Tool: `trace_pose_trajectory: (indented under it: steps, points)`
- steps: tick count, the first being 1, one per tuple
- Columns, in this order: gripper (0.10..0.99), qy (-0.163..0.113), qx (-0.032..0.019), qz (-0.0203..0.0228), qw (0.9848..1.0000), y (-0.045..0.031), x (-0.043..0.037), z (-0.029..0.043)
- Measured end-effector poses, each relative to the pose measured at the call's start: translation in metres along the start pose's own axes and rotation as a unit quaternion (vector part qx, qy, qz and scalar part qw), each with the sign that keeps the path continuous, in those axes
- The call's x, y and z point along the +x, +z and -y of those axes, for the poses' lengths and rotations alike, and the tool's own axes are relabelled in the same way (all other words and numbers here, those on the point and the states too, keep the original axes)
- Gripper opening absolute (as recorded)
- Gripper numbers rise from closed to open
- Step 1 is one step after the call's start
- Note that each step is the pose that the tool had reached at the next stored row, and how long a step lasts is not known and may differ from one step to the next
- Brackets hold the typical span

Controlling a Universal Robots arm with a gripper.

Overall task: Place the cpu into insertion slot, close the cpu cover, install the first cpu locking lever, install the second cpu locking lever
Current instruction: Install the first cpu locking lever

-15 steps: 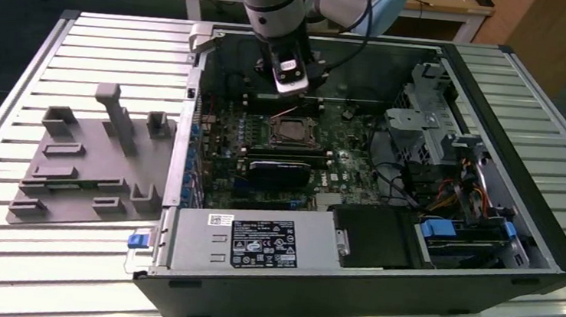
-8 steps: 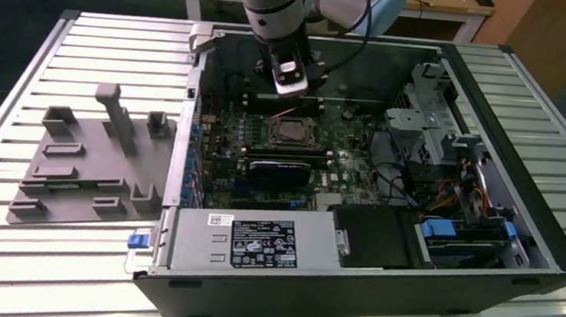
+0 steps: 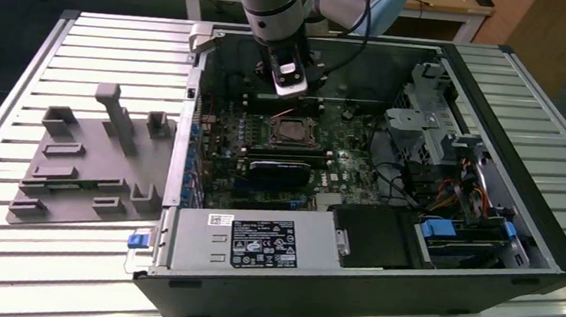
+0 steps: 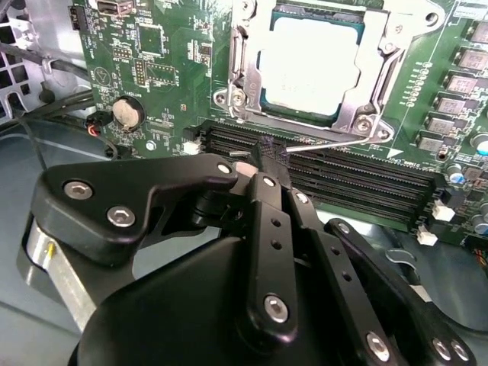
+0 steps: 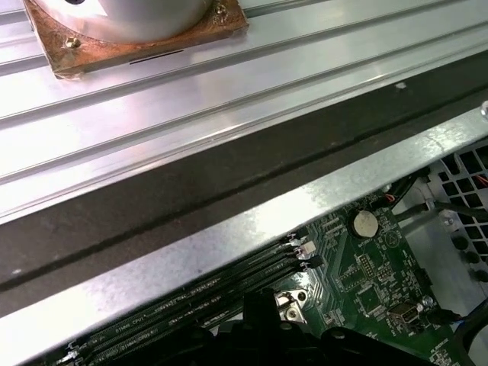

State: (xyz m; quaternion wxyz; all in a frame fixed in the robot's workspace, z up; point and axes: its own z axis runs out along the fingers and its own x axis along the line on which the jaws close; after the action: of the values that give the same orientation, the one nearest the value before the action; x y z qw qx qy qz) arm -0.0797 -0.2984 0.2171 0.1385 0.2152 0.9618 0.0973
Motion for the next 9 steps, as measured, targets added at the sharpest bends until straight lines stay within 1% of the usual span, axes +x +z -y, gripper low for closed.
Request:
trace_pose_trajectory:
  steps: [9]
  points:
    - [0.102,0.0,-0.0006,0.0009,1.0,0.0035,0.0008,0.0009]
